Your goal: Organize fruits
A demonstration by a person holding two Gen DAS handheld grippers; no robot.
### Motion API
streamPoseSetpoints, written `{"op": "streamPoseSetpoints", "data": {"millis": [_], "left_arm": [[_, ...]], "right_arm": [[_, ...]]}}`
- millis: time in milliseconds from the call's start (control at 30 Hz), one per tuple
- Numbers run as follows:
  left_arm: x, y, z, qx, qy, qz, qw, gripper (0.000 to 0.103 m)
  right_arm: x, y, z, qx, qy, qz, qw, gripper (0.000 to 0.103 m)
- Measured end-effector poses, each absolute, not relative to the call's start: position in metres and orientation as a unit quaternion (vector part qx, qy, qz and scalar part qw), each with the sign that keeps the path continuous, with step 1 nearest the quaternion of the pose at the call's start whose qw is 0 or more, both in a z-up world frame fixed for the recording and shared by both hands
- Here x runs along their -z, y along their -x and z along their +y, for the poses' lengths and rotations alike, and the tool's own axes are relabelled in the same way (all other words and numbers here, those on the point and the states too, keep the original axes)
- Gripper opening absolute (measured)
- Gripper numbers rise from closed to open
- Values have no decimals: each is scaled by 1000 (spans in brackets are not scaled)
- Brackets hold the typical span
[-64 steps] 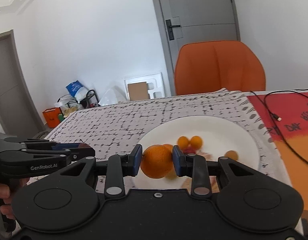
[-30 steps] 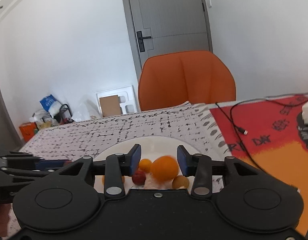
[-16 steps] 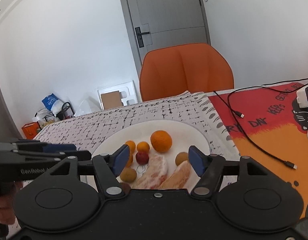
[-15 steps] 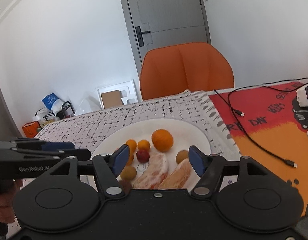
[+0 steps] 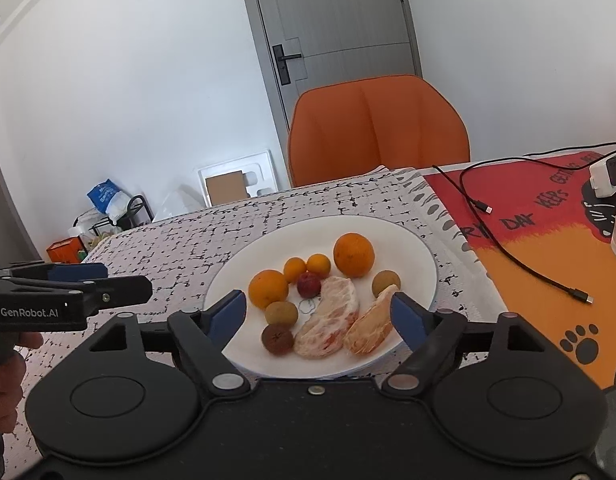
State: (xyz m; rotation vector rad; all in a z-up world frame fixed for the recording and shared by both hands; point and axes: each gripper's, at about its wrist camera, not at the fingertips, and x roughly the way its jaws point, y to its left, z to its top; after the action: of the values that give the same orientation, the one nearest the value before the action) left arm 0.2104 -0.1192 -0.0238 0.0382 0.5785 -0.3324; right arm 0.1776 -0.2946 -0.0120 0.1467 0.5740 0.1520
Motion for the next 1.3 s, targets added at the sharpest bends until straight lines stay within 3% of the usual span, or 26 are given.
{"op": "streamPoseSetpoints", "data": {"millis": [400, 1300], "left_arm": [[16, -188, -89, 110, -8, 279, 954, 94], [0, -127, -25, 36, 13, 272, 961, 103]], "right_arm": [[-1, -159, -279, -91, -67, 271, 956, 103], [-15, -128, -237, -141, -53, 277, 949, 103]]}}
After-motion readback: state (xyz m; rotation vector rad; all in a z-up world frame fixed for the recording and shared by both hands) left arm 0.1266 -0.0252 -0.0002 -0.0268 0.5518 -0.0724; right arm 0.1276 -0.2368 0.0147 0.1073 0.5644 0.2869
